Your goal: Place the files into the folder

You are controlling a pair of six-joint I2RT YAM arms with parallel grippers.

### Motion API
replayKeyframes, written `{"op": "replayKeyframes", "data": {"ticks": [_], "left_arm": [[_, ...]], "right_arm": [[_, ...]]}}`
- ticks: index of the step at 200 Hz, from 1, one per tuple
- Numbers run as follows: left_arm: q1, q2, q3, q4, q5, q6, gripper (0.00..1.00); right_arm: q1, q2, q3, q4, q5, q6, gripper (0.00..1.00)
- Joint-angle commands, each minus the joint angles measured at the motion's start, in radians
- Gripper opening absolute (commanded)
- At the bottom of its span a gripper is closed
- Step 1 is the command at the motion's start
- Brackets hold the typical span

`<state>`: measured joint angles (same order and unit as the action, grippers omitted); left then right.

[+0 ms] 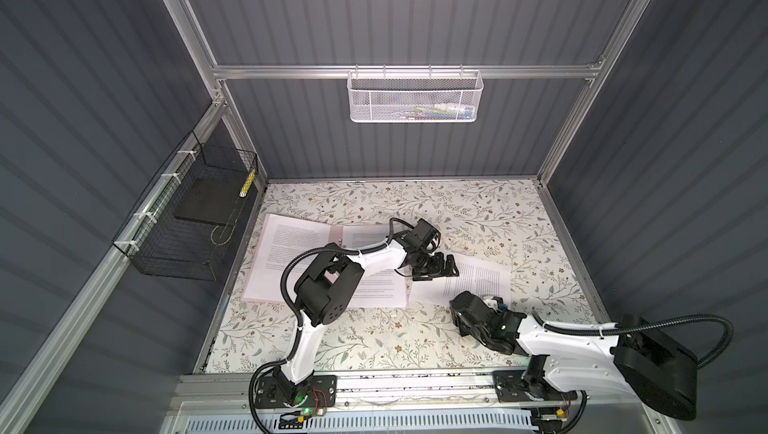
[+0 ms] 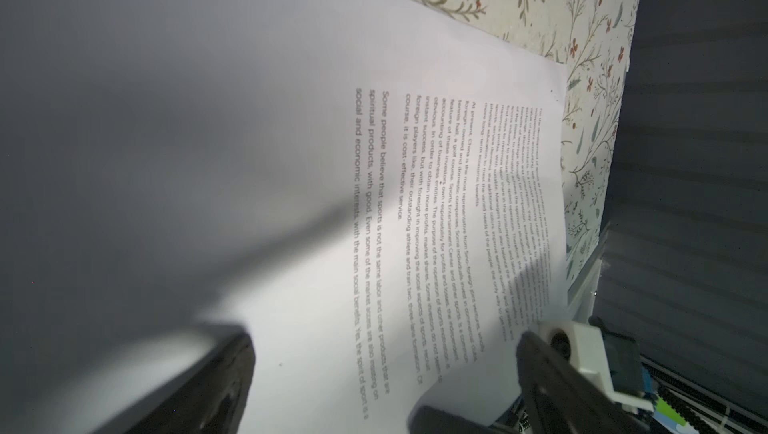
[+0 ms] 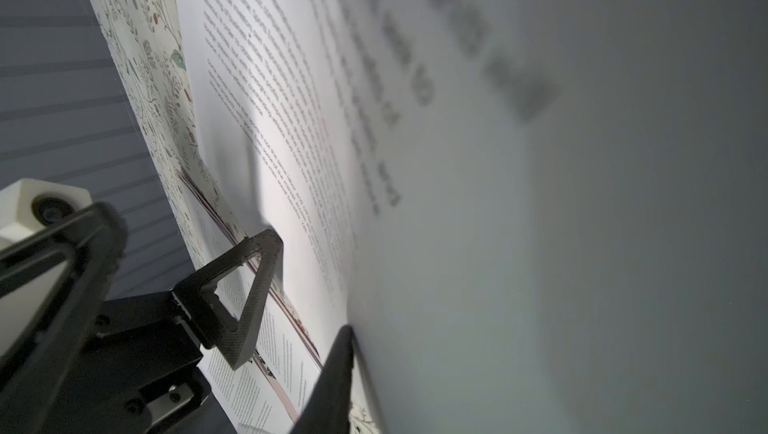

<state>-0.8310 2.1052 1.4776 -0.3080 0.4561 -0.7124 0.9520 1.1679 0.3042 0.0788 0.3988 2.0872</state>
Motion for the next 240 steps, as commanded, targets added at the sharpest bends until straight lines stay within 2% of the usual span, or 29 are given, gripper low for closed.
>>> {"op": "replayKeyframes", "data": {"ticks": [1,27,45,61,73,86,105,127,147,167,187,208,223,240], "left_arm": [[0.0,0.033,0.024,-0.122,0.033,-0.012,0.99],[0.004,-0.011,0.081,-0.142,0.066,-0.003,0.99],[0.005,-0.036,0.121,-0.154,0.095,0.001,0.99],[0.008,-0.064,0.16,-0.168,0.107,0.015,0.99],[0.014,-0.1,0.188,-0.185,0.104,0.029,0.99],[0.027,-0.157,0.21,-0.207,0.082,0.049,0.99],[0.045,-0.264,0.222,-0.297,-0.038,0.125,0.99],[0.057,-0.413,0.182,-0.428,-0.268,0.229,1.0],[0.106,-0.559,0.09,-0.469,-0.341,0.244,1.0],[0.155,-0.688,0.033,-0.526,-0.425,0.243,1.0],[0.173,-0.785,0.02,-0.605,-0.521,0.247,1.0],[0.176,-0.872,0.027,-0.692,-0.65,0.238,1.0],[0.176,-0.924,0.028,-0.745,-0.727,0.234,1.0],[0.177,-0.961,0.031,-0.784,-0.781,0.232,1.0]], "right_arm": [[0.005,-0.042,-0.019,-0.085,0.049,0.052,0.09],[0.004,-0.151,-0.023,-0.178,0.111,0.027,0.0],[0.003,-0.222,-0.024,-0.222,0.155,-0.021,0.0],[0.001,-0.288,0.001,-0.277,0.2,-0.12,0.0],[-0.003,-0.329,0.046,-0.337,0.229,-0.22,0.0],[-0.021,-0.36,0.11,-0.375,0.235,-0.395,0.0],[-0.051,-0.358,0.247,-0.446,0.216,-0.66,0.0],[-0.11,-0.287,0.443,-0.495,0.072,-0.994,0.0],[-0.154,-0.163,0.655,-0.579,-0.093,-1.196,0.0],[-0.17,-0.012,0.858,-0.645,-0.232,-1.332,0.0],[-0.18,0.142,1.068,-0.691,-0.415,-1.415,0.0],[-0.178,0.334,1.309,-0.76,-0.66,-1.458,0.0],[-0.169,0.439,1.413,-0.739,-0.866,-1.461,0.0],[-0.172,0.521,1.469,-0.731,-0.967,-1.46,0.0]]}}
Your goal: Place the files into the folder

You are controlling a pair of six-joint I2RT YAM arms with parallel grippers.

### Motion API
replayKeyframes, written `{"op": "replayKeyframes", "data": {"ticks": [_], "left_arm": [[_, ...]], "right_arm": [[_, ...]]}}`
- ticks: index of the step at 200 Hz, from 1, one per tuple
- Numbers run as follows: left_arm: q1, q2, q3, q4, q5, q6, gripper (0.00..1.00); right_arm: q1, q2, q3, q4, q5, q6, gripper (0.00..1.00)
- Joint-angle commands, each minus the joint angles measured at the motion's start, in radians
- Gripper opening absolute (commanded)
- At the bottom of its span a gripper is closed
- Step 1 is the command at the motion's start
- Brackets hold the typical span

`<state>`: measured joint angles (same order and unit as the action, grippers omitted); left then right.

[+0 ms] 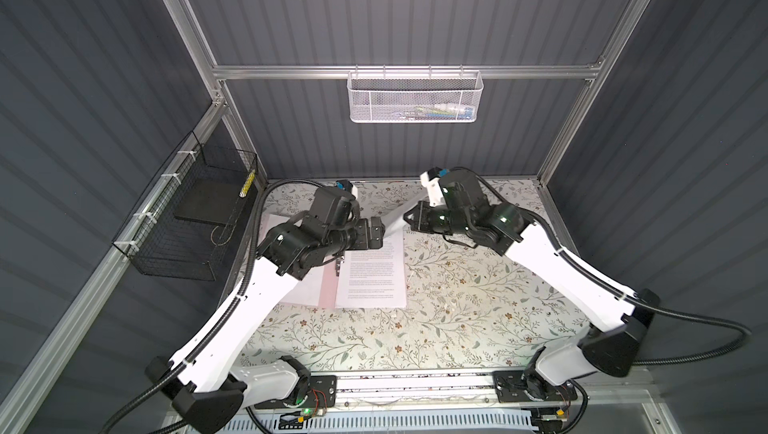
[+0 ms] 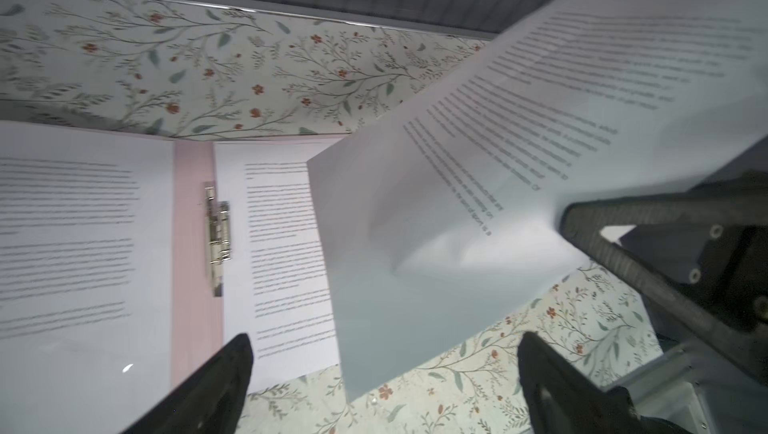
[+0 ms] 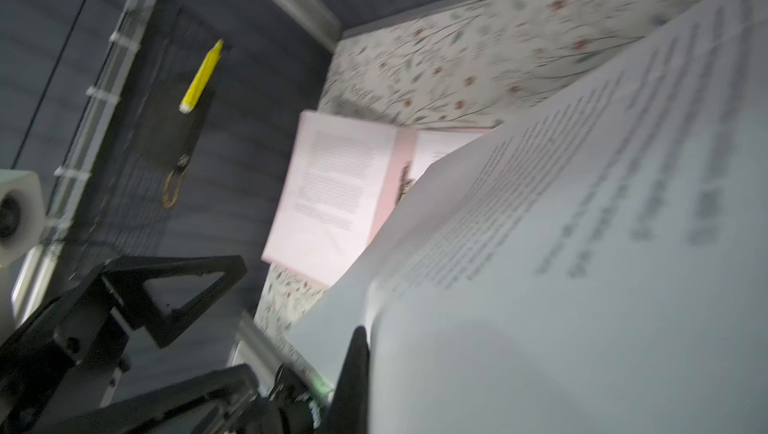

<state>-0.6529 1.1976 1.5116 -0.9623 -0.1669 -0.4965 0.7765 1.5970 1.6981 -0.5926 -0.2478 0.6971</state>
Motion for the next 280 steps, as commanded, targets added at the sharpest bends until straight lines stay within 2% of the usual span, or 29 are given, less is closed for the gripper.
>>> {"op": "replayKeyframes", "data": {"ticks": [1,15,38,80,122,138,160,201,218,280], "left_arm": [[-0.001,-0.055,-0.002,-0.133,-0.16,0.015,1.0],[-0.001,-0.069,0.002,-0.161,-0.186,0.014,1.0],[0.0,-0.082,-0.008,-0.18,-0.21,0.017,1.0],[-0.001,-0.06,-0.031,-0.163,-0.199,0.032,1.0],[0.001,-0.059,-0.052,-0.187,-0.202,0.028,1.0],[0.001,-0.078,-0.067,-0.209,-0.216,0.015,1.0],[0.002,-0.104,-0.083,-0.224,-0.221,0.0,1.0],[0.003,-0.101,-0.088,-0.222,-0.208,-0.007,1.0],[0.003,-0.088,-0.088,-0.214,-0.198,-0.005,1.0],[0.007,-0.06,-0.153,-0.186,-0.195,-0.009,1.0]], "right_arm": [[0.002,0.095,0.078,-0.061,-0.324,-0.071,0.0],[-0.018,0.136,0.084,-0.078,-0.376,-0.084,0.0],[-0.074,0.147,-0.024,-0.019,-0.454,-0.086,0.0],[-0.155,0.24,-0.135,0.011,-0.484,-0.158,0.0],[-0.171,0.495,0.06,-0.172,-0.456,-0.393,0.0],[-0.177,0.592,0.191,-0.33,-0.428,-0.503,0.0],[-0.187,0.643,0.265,-0.455,-0.394,-0.6,0.0],[-0.235,0.61,0.218,-0.513,-0.399,-0.696,0.02],[-0.246,0.617,0.22,-0.509,-0.435,-0.71,0.03],[-0.218,0.768,0.424,-0.63,-0.454,-0.781,0.06]]}}
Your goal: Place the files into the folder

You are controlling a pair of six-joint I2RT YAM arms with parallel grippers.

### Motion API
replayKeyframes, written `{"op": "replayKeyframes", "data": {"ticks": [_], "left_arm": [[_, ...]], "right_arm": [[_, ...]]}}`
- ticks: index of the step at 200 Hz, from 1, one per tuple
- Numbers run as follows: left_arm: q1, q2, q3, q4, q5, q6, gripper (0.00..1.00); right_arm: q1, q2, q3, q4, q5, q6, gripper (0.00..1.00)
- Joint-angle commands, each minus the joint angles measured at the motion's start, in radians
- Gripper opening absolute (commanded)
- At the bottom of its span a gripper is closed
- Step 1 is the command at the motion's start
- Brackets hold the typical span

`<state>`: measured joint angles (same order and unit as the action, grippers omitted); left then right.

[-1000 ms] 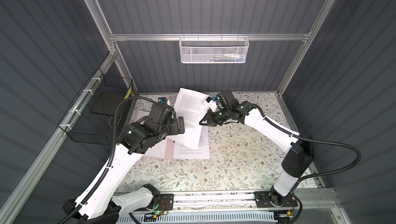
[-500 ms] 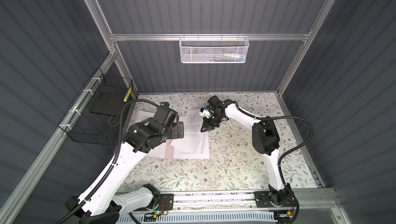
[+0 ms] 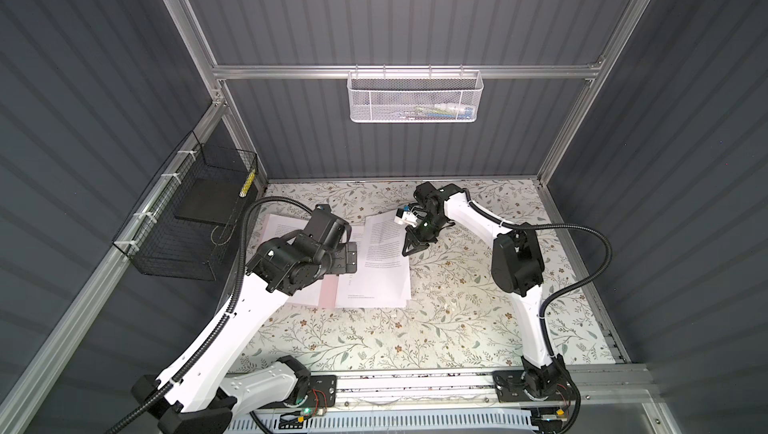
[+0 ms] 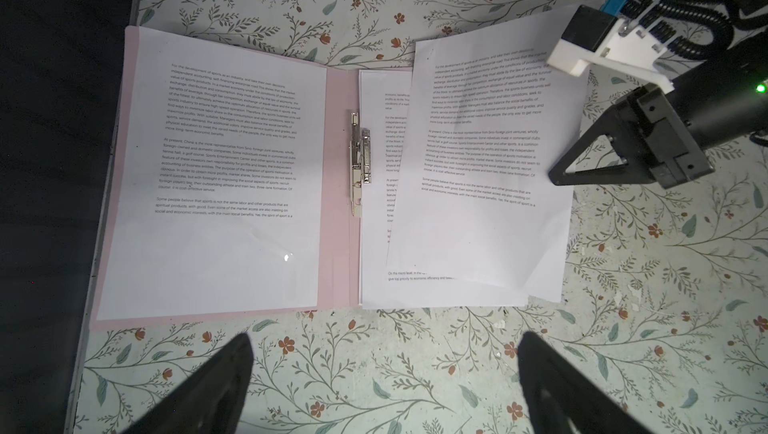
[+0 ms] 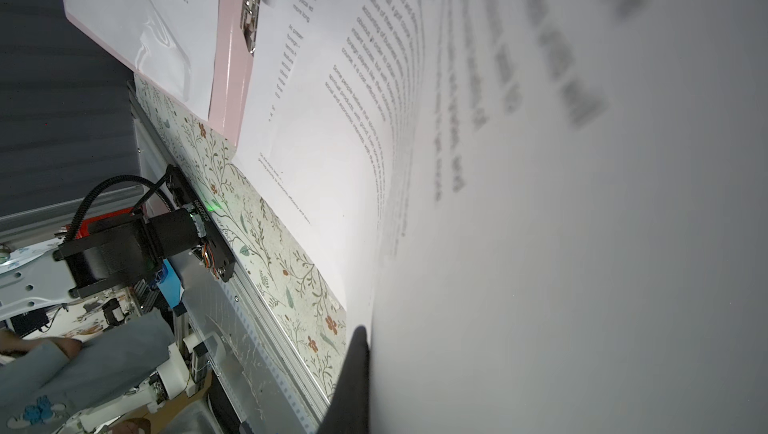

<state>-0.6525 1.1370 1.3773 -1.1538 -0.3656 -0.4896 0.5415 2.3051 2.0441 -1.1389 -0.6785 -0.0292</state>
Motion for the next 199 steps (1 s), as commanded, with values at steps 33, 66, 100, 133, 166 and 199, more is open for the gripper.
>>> {"op": "replayKeyframes", "data": {"ticks": [33,66,100,133,166,199], "left_arm": [[0.017,0.013,-0.033,0.007,0.009,-0.023,1.0],[0.035,0.036,-0.031,0.025,0.03,-0.014,1.0],[0.053,0.049,-0.038,0.042,0.06,-0.007,1.0],[0.066,0.051,-0.056,0.059,0.085,-0.006,1.0],[0.073,0.054,-0.066,0.063,0.105,-0.009,1.0],[0.077,0.058,-0.077,0.065,0.118,-0.008,1.0]], "right_arm": [[0.042,0.112,0.164,-0.111,-0.037,-0.063,0.07],[0.063,0.179,0.254,-0.174,-0.039,-0.093,0.08],[0.078,0.184,0.255,-0.18,-0.053,-0.112,0.08],[0.074,0.183,0.249,-0.206,-0.037,-0.155,0.09],[0.049,0.138,0.177,-0.182,-0.029,-0.195,0.1],[0.037,0.113,0.132,-0.193,-0.031,-0.23,0.11]]}}
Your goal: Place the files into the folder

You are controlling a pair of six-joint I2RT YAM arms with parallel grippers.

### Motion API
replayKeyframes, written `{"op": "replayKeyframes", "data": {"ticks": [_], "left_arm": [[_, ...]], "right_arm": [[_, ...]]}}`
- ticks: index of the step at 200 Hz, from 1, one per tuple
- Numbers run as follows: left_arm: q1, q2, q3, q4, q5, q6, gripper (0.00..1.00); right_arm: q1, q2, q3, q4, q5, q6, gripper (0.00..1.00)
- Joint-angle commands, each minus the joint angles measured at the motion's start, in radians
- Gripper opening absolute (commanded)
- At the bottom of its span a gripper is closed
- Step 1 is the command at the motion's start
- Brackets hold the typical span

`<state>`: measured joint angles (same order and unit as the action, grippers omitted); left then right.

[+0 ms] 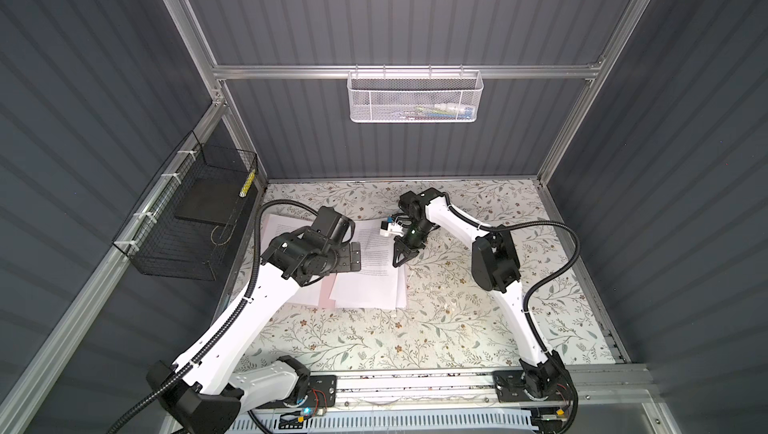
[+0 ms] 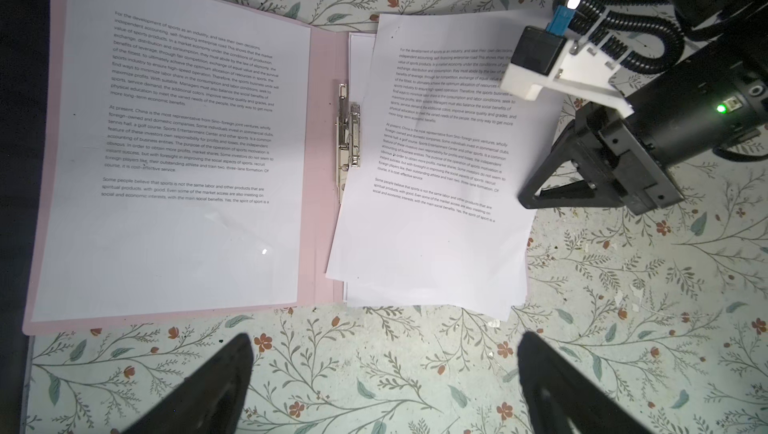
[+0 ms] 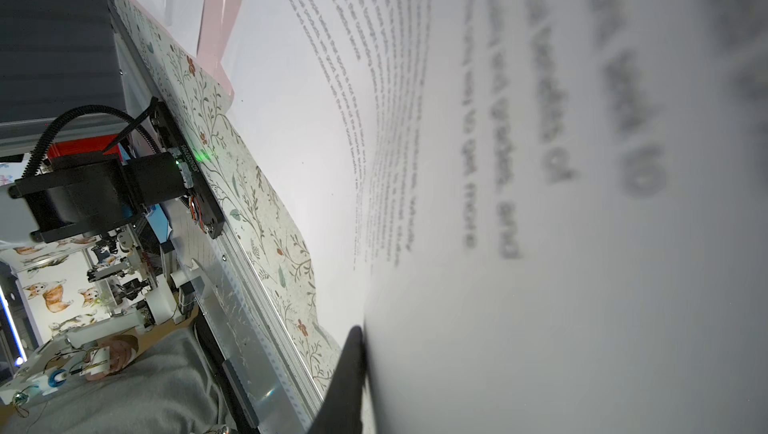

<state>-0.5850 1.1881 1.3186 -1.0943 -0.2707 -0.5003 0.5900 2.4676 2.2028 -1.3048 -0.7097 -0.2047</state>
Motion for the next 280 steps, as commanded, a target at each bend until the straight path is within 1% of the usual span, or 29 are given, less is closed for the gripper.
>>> {"op": "replayKeyframes", "data": {"ticks": [1,21,46,61,110,165,202,221,245,261,280], "left_arm": [[0.01,0.008,-0.018,0.006,0.022,0.003,1.0],[0.013,0.017,-0.022,0.011,0.033,0.002,1.0],[0.014,0.023,-0.026,0.023,0.051,-0.003,1.0],[0.016,0.029,-0.027,0.027,0.06,-0.004,1.0],[0.02,0.046,-0.03,0.037,0.076,-0.009,1.0],[0.024,0.053,-0.042,0.047,0.091,-0.014,1.0],[0.027,0.061,-0.048,0.056,0.103,-0.017,1.0],[0.027,0.062,-0.05,0.06,0.107,-0.018,1.0],[0.028,0.066,-0.056,0.067,0.113,-0.023,1.0],[0.028,0.068,-0.058,0.073,0.115,-0.026,1.0],[0.029,0.072,-0.056,0.074,0.115,-0.03,1.0]], "right_arm": [[-0.012,-0.051,-0.027,-0.028,0.001,-0.056,0.11],[-0.017,-0.066,-0.055,-0.028,0.011,-0.067,0.12],[-0.025,-0.098,-0.11,0.0,-0.007,-0.073,0.12],[-0.025,-0.1,-0.112,0.0,-0.005,-0.079,0.13],[-0.011,-0.044,-0.028,-0.057,-0.016,-0.109,0.14],[0.006,0.013,0.063,-0.08,-0.008,-0.11,0.15],[0.011,0.057,0.126,-0.097,0.014,-0.103,0.15],[0.012,0.067,0.129,-0.093,0.027,-0.102,0.16],[0.013,0.069,0.14,-0.076,0.039,-0.086,0.21],[0.012,0.068,0.146,-0.042,0.084,-0.046,0.3],[0.001,0.048,0.12,0.014,0.066,0.006,0.41]]}}
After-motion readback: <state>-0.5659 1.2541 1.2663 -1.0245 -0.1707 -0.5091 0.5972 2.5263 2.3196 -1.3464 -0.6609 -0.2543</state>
